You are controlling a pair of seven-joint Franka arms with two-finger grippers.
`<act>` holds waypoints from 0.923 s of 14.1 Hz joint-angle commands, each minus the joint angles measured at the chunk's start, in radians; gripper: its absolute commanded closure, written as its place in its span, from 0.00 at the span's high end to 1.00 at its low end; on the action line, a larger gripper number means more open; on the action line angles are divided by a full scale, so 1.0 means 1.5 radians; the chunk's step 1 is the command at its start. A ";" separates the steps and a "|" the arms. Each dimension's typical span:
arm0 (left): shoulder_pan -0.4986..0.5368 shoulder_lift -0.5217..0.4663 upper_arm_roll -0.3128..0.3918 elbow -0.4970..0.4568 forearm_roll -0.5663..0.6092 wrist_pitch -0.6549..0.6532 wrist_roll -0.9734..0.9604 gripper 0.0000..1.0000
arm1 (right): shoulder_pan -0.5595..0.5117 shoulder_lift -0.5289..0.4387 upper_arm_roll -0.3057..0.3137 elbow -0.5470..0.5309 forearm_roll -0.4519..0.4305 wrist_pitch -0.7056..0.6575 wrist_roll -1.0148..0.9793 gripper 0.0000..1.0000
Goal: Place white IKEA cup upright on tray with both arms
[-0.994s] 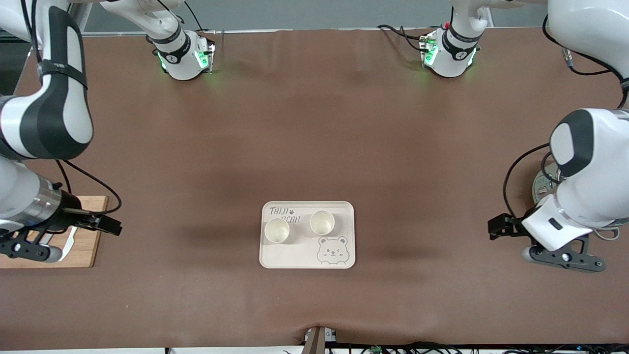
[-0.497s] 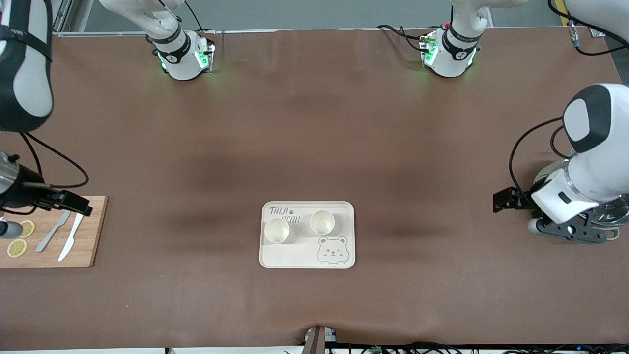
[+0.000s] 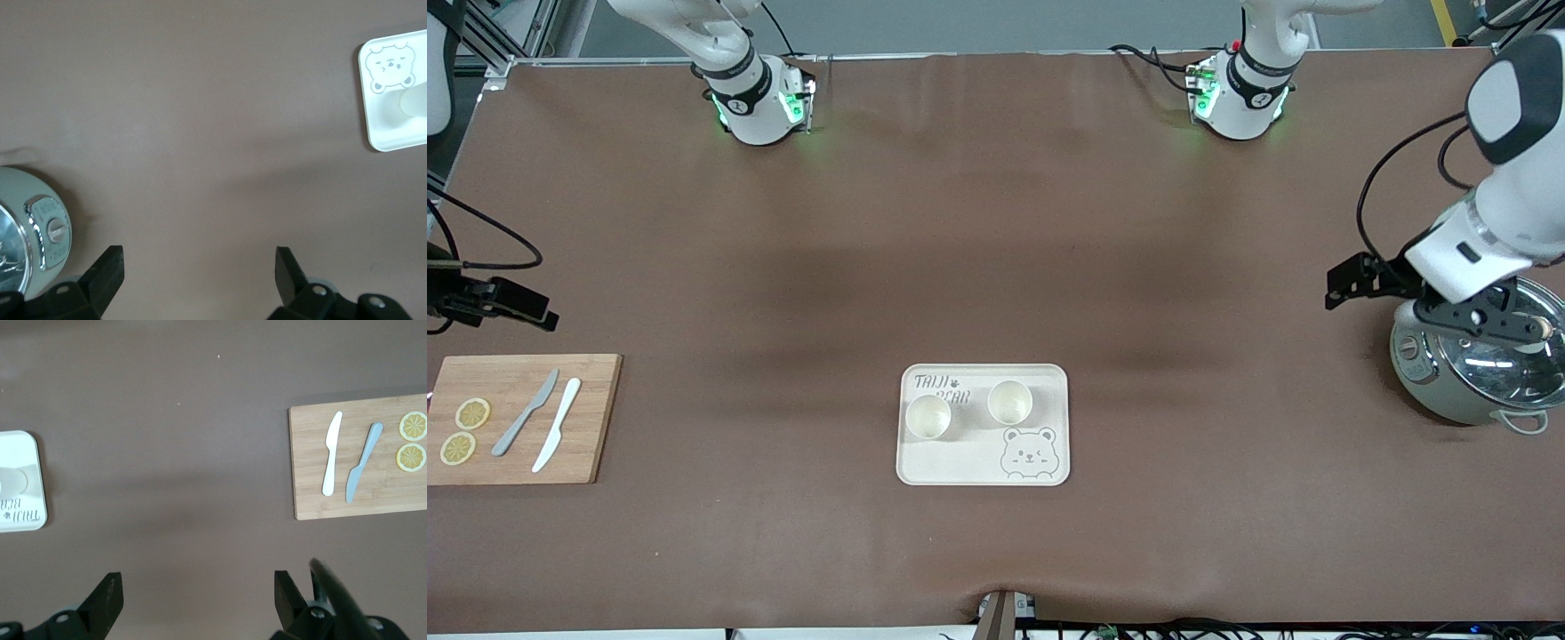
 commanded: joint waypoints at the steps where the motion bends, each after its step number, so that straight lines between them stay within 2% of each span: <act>1: 0.007 -0.048 -0.003 -0.023 -0.004 -0.021 0.012 1.00 | -0.013 -0.073 0.011 -0.083 -0.002 0.001 -0.019 1.00; 5: 0.007 -0.046 -0.002 0.064 -0.003 -0.106 0.003 1.00 | -0.011 -0.159 0.011 -0.173 -0.005 0.000 -0.021 1.00; 11: 0.007 -0.033 0.001 0.134 -0.006 -0.163 0.003 1.00 | -0.012 -0.160 0.011 -0.158 -0.011 0.001 -0.057 1.00; 13: 0.007 -0.011 0.002 0.164 0.001 -0.196 0.006 1.00 | -0.016 -0.160 0.010 -0.146 -0.002 -0.009 -0.056 1.00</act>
